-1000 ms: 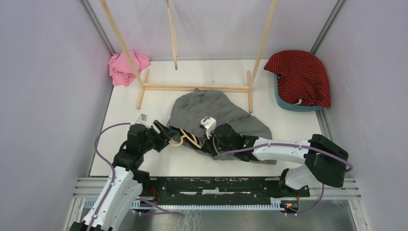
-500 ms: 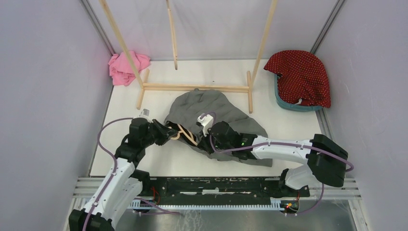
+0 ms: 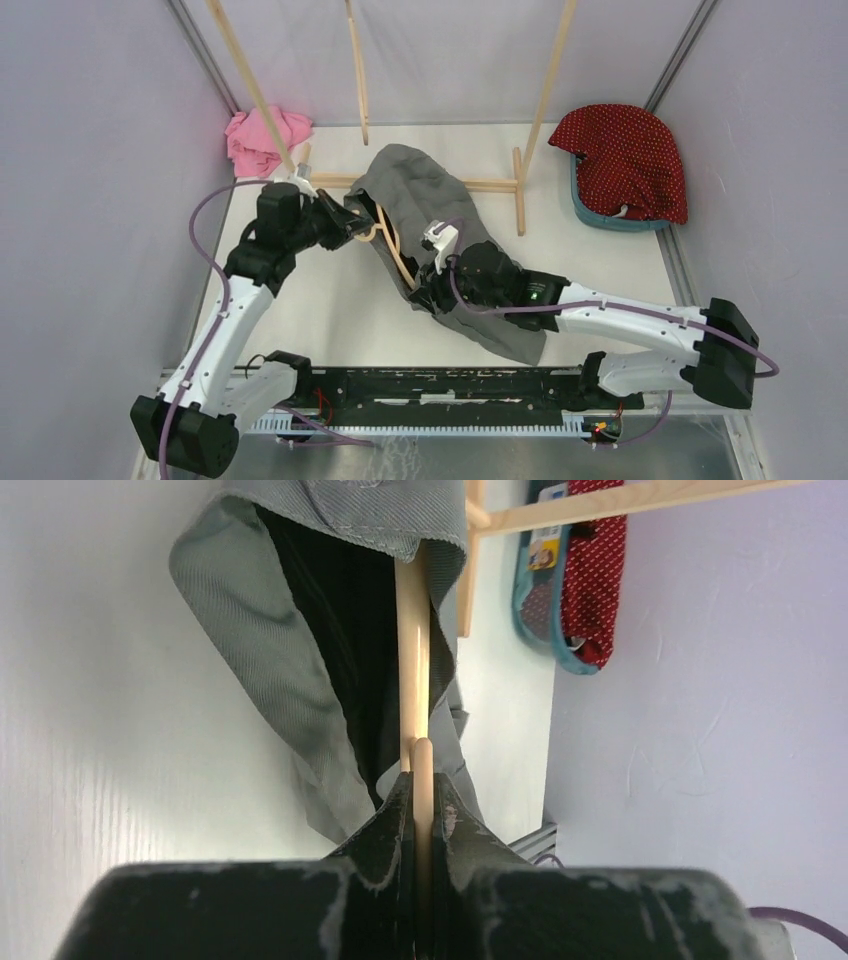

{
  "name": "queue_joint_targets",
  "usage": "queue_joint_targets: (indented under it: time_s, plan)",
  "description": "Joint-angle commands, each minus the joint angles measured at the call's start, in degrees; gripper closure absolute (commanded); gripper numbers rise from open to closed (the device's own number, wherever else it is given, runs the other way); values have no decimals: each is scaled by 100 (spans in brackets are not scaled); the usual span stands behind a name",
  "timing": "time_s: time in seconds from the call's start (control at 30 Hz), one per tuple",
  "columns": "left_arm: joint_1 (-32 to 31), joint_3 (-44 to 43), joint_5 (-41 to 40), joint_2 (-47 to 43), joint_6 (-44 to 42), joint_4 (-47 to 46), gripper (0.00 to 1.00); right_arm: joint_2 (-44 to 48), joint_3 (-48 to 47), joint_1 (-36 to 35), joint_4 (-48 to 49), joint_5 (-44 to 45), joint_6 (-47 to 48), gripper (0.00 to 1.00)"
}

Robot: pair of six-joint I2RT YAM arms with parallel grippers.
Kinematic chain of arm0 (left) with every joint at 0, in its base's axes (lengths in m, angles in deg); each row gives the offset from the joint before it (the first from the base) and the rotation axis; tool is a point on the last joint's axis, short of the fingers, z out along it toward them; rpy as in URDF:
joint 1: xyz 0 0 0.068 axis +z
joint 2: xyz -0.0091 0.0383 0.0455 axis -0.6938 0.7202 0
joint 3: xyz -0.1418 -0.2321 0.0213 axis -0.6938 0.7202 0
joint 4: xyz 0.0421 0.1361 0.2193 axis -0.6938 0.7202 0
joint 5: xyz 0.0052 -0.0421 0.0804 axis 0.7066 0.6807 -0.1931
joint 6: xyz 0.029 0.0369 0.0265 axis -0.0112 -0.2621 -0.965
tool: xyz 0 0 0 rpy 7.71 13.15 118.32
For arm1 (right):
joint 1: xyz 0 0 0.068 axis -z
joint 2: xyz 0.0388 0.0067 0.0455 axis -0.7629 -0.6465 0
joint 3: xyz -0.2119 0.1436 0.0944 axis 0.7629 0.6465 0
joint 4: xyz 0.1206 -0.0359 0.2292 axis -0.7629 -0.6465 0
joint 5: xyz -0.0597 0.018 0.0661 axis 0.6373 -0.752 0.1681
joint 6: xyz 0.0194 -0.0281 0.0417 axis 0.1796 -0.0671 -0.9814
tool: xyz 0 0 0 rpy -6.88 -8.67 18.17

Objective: Place the skirt on the hanger
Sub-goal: Hang the skirt on the hanger.

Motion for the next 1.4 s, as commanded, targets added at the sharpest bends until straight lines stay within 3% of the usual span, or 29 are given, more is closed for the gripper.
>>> queue_joint_targets:
  time_s: [0.0,0.1,0.27,0.47,0.67,0.87,1.07,1.23,1.37]
  plan:
    - [19,-969,202,240,-426,-226,97,465,-708,-46,-896,-235,60,55]
    - [14,-1406,291,412,-494,-120,97,707,-1162,-55,-1454,-57,251,44]
    - [-19,-2278,615,762,-669,250,97,1169,-1716,-15,-2245,507,537,37]
    - [-43,-3178,1416,979,-681,595,97,1512,-2130,432,-2840,894,564,34]
    - [-141,-4089,1512,1116,-1001,1572,96,1118,-2823,1172,-3122,669,653,34]
    - [-313,-3445,1133,813,-1073,1919,95,382,-3623,2138,-3187,-276,468,35]
    - [-510,-2519,541,620,-1473,2088,97,-64,-3725,3291,-3052,-1386,221,35]
    - [-1113,-2500,-383,856,-1877,2510,97,-678,-3704,4272,-2856,-3007,4,35]
    - [-1755,-2661,-870,1170,-1956,2661,97,-1291,-3719,4377,-2863,-3862,195,36]
